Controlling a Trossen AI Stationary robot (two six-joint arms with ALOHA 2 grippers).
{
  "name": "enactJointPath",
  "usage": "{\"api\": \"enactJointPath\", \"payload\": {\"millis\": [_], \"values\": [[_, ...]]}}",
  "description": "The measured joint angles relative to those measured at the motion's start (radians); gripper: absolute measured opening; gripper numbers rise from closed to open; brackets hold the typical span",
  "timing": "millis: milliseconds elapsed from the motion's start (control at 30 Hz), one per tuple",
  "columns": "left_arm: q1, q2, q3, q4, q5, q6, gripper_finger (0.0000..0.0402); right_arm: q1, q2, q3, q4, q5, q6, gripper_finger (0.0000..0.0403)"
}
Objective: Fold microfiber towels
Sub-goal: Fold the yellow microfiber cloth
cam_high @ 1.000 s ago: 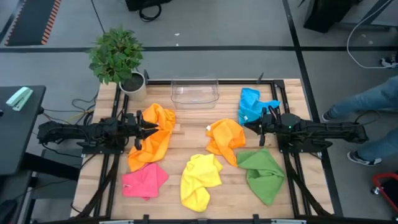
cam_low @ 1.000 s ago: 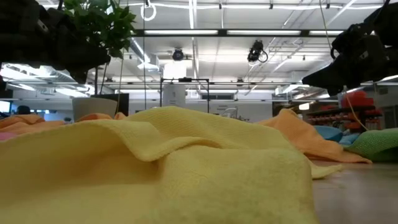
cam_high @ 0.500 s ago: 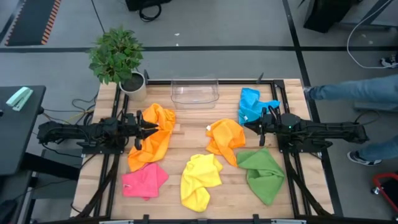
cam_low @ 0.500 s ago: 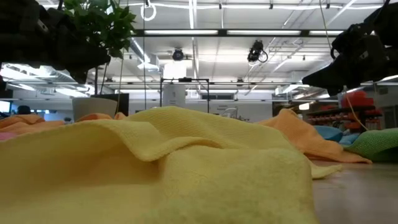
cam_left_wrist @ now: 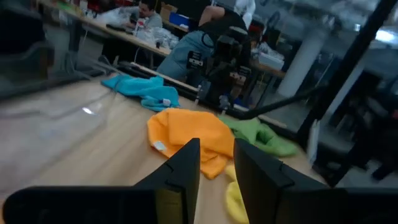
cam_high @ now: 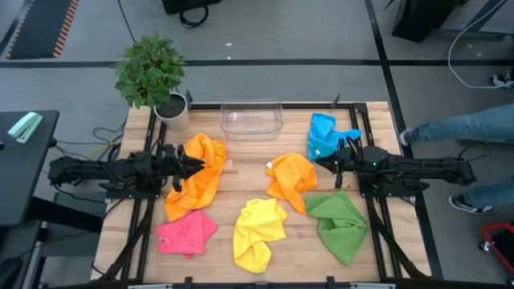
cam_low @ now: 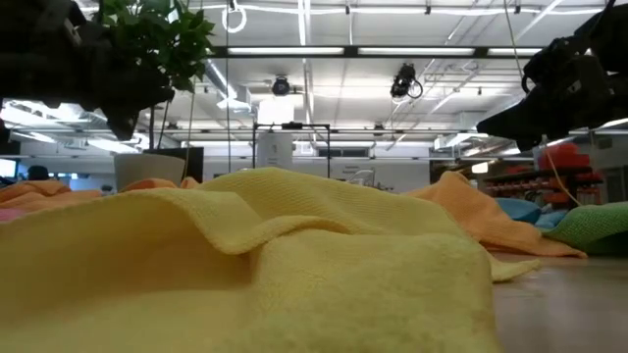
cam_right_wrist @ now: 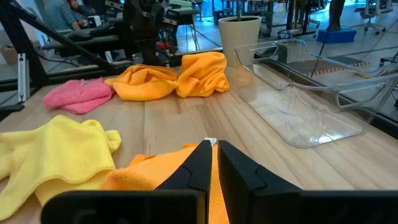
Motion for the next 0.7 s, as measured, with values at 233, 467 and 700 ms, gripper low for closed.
{"api": "enactJointPath", "payload": {"millis": [233, 467, 700], "values": [[0.0, 0.0, 0.0, 0.002, -0.011, -0.241, 0.0107, 0.0, 0.0, 0.0, 0.0, 0.006, -0.031, 0.0036], [0.0, 0.0, 0.0, 0.001, -0.093, -0.363, 0.0107, -0.001, 0.0, 0.0, 0.004, 0.008, -0.011, 0.0036], [0.0, 0.0, 0.0, -0.005, -0.102, -0.279, 0.0105, -0.003, 0.0, 0.0, 0.006, 0.008, 0.099, 0.0036]]}}
